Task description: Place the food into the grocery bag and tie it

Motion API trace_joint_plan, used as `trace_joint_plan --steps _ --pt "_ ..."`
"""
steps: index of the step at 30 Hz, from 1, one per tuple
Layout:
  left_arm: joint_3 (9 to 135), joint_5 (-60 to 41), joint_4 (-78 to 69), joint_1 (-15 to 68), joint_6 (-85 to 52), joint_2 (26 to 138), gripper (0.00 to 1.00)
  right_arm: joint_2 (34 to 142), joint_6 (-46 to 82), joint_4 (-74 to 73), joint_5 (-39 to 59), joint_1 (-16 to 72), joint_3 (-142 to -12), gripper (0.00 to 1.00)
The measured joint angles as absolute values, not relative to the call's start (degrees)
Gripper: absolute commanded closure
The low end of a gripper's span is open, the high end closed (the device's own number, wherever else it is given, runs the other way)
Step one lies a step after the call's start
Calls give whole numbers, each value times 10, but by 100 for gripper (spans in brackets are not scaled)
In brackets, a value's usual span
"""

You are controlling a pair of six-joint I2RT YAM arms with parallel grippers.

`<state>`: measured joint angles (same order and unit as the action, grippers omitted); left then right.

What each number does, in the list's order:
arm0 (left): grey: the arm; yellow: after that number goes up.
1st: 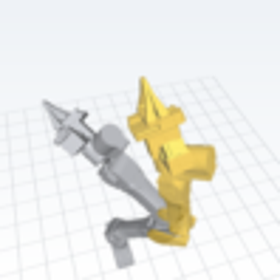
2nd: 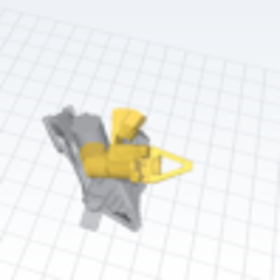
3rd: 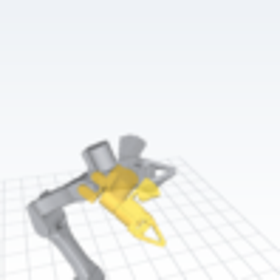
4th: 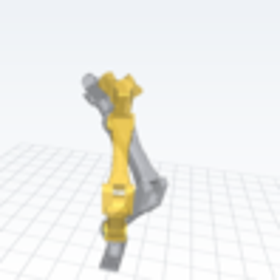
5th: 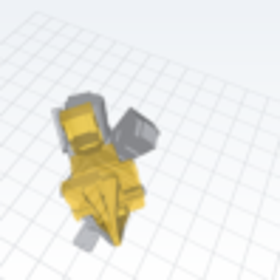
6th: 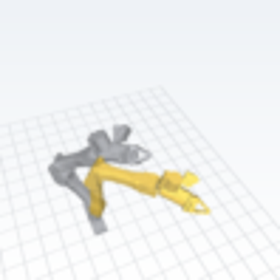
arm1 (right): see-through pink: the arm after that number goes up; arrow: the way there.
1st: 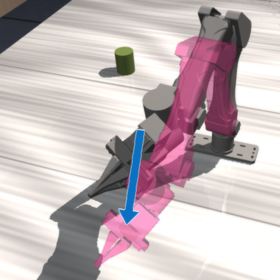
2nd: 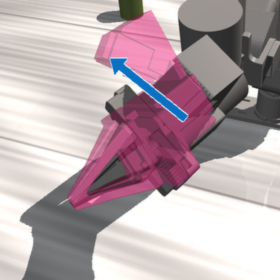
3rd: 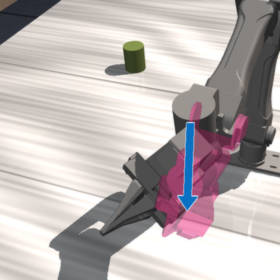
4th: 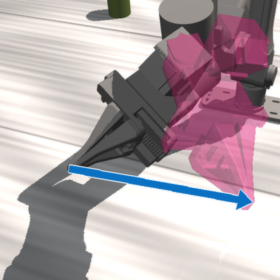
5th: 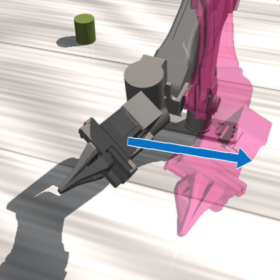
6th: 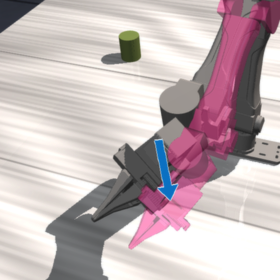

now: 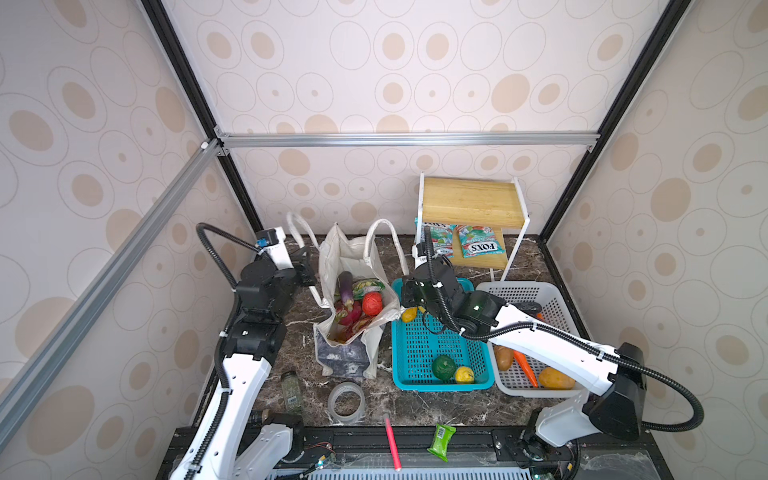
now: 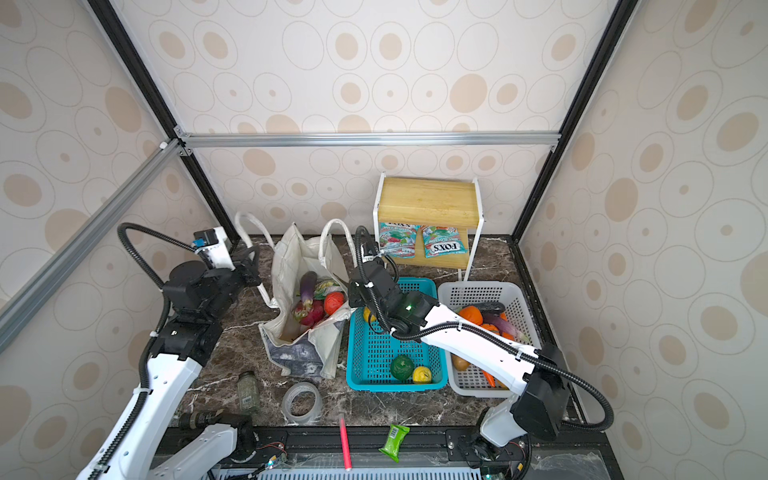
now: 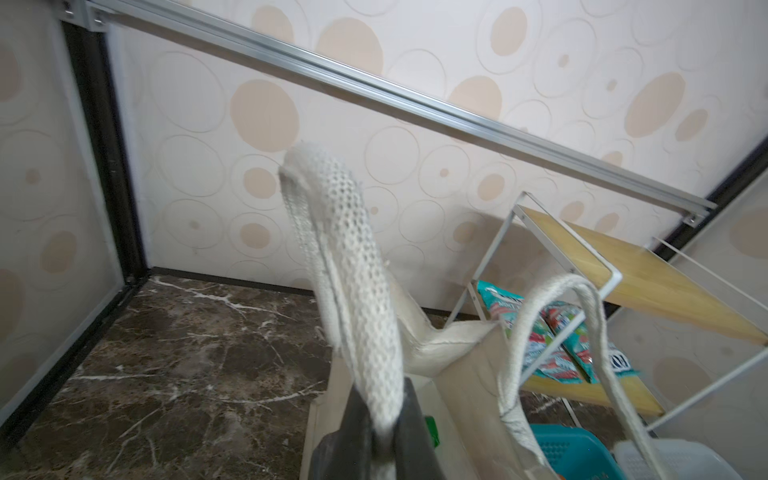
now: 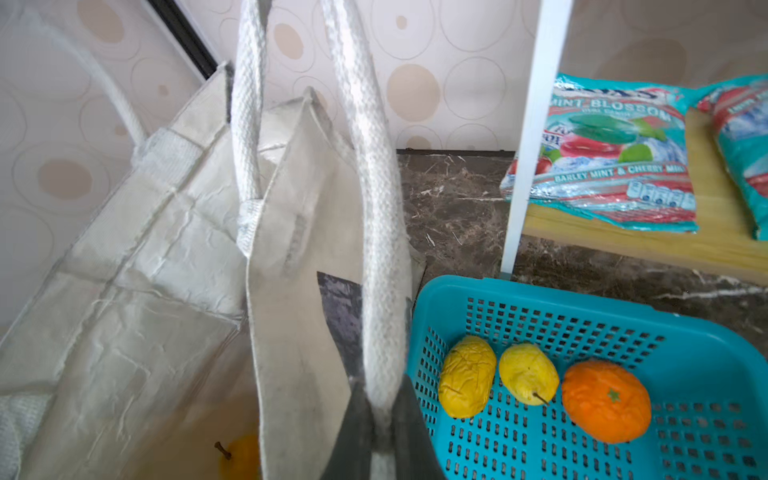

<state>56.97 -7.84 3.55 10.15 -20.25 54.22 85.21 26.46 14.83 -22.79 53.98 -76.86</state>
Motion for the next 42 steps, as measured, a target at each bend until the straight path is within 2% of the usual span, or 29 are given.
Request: trace_joint_plan --steps 4,13,20,24,28,30,34,42 --pt "623 -76 76 170 -178 580 100 852 206 114 -200 544 -759 100" --pt "725 -69 169 253 -160 662 97 853 138 32 -126 544 -730 100" --pt "768 -76 239 306 -162 689 80 865 127 -26 -93 545 -712 100" --pt "777 -76 275 312 -167 689 61 871 127 -50 -90 545 -708 100" --pt "780 -63 300 313 -172 684 56 871 128 -70 -89 545 -698 100" --pt "782 -47 309 313 -174 682 49 871 130 -76 -89 545 -696 100" --pt "781 -16 296 313 -208 674 46 870 132 -94 -89 545 -689 100" --pt "681 10 104 313 -364 644 45 849 139 -111 -88 545 -656 100"
